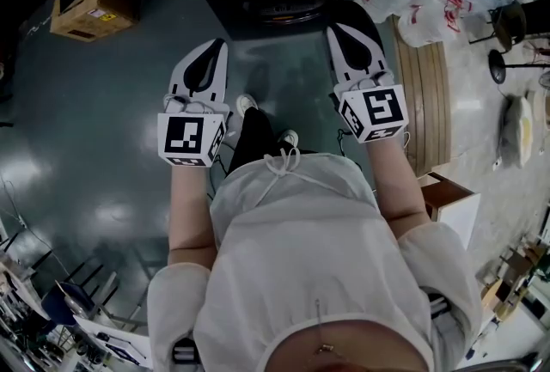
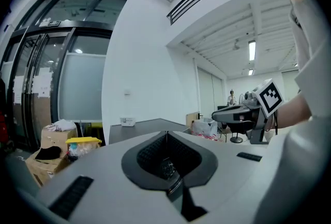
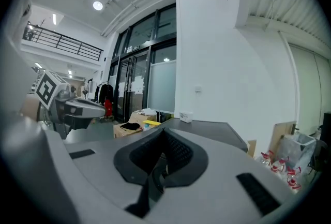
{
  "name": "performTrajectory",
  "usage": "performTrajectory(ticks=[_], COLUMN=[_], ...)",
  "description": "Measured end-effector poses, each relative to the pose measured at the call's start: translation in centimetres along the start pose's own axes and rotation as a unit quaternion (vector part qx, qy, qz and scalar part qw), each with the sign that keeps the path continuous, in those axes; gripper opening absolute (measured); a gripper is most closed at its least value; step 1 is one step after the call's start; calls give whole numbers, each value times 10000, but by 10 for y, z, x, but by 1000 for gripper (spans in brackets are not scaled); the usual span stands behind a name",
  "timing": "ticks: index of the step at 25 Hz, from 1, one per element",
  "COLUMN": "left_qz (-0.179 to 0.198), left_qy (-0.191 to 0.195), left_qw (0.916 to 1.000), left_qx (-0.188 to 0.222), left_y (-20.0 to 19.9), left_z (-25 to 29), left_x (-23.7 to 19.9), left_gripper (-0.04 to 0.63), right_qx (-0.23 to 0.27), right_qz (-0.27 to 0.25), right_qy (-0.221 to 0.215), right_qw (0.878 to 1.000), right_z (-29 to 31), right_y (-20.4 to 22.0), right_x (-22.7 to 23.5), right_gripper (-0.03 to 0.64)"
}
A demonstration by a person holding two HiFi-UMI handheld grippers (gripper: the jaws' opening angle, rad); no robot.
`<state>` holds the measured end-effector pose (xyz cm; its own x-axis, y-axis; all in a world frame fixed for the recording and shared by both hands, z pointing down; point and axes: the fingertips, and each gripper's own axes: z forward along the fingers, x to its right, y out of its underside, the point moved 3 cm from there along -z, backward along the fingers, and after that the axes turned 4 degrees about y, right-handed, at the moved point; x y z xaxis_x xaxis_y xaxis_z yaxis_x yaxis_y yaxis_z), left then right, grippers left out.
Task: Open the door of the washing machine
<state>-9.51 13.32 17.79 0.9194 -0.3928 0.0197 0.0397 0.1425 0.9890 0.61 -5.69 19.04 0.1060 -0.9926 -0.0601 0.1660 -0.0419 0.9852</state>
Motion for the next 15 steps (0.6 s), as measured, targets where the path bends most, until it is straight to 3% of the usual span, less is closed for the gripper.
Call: performTrajectory(ticks=[15], left_qz=[-9], left_qy=[108], left_qw=[9999], left_qx=[19], left_y=[-7], left_z=[3], left_x=[9], left_gripper=[23], right_qx=[260], right_qz=[-40], right_qy=[-33], right_qw=[9996], right_z=[-9], right_y=[-8], right_x=[1], right_gripper=[2])
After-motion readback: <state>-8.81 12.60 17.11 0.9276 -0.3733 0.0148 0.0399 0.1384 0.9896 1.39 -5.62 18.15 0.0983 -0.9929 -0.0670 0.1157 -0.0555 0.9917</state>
